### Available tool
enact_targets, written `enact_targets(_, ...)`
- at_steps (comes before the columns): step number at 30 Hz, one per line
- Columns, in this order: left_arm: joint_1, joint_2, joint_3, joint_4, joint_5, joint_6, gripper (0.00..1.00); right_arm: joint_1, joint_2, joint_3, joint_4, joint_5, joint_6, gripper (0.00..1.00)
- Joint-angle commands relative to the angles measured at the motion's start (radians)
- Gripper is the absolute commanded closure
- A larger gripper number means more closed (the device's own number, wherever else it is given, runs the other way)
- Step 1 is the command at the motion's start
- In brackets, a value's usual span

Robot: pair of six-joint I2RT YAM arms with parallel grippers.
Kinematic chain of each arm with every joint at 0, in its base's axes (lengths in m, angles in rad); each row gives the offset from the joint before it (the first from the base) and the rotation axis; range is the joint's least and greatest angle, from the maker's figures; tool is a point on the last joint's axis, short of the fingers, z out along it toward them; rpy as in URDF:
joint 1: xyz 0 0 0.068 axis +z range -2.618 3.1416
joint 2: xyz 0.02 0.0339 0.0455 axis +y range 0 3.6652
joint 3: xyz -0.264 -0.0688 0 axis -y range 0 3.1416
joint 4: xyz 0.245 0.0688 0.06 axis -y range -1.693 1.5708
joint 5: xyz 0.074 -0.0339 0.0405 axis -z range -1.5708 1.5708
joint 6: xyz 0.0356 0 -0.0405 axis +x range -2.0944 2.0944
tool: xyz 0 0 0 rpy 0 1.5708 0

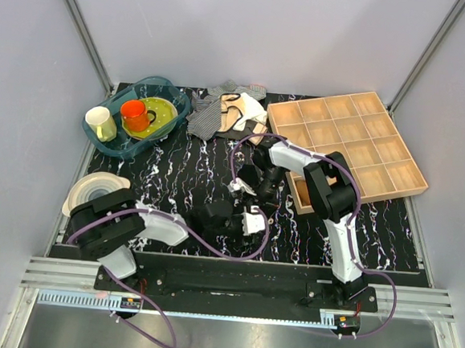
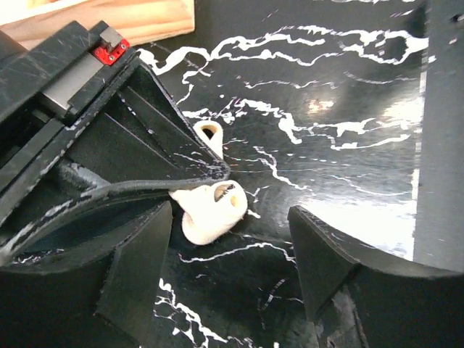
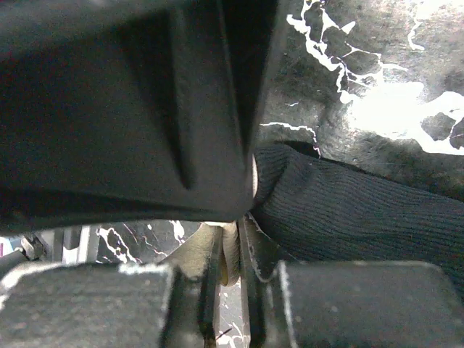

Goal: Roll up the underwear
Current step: Roll the underwear to the center of the board.

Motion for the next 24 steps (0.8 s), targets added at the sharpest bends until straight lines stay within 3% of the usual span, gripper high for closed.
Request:
enact_targets(1,-0.008,0.060,0.066,0.014,-0.113,0.083,0.30,-0.007,0.015,-0.004,-0.130,-0.013,0.004,0.85)
enact_targets(5,-0.010,0.093,0.079,0.010,-0.154,0.080,0.35,-0.009,0.005,-0.013,-0.119,-0.015,0.006,0.84)
enact_targets(8,-0.010,0.117,0.112,-0.045,-0.147,0.075,0.48,-0.016,0.004,-0.014,-0.119,-0.026,0.007,0.83)
enact_targets(11,-0.010,0.143,0.151,-0.105,-0.113,0.057,0.72,-0.025,-0.001,-0.017,-0.115,-0.039,0.012,0.79)
enact_targets(12,-0.010,0.148,0.160,-0.122,-0.079,0.049,0.87,-0.029,-0.007,-0.019,-0.110,-0.041,0.018,0.76)
enact_targets(14,-0.008,0.160,0.168,-0.144,-0.059,0.026,0.99,-0.038,-0.016,-0.025,-0.100,-0.055,0.021,0.73)
enact_targets(20,0.027,0.156,0.145,-0.167,0.043,-0.109,1.00,-0.105,-0.117,-0.056,-0.043,-0.113,0.022,0.59)
enact_targets(24,0.108,0.157,0.126,-0.162,0.221,-0.221,1.00,-0.206,-0.223,-0.053,-0.012,-0.167,0.022,0.51)
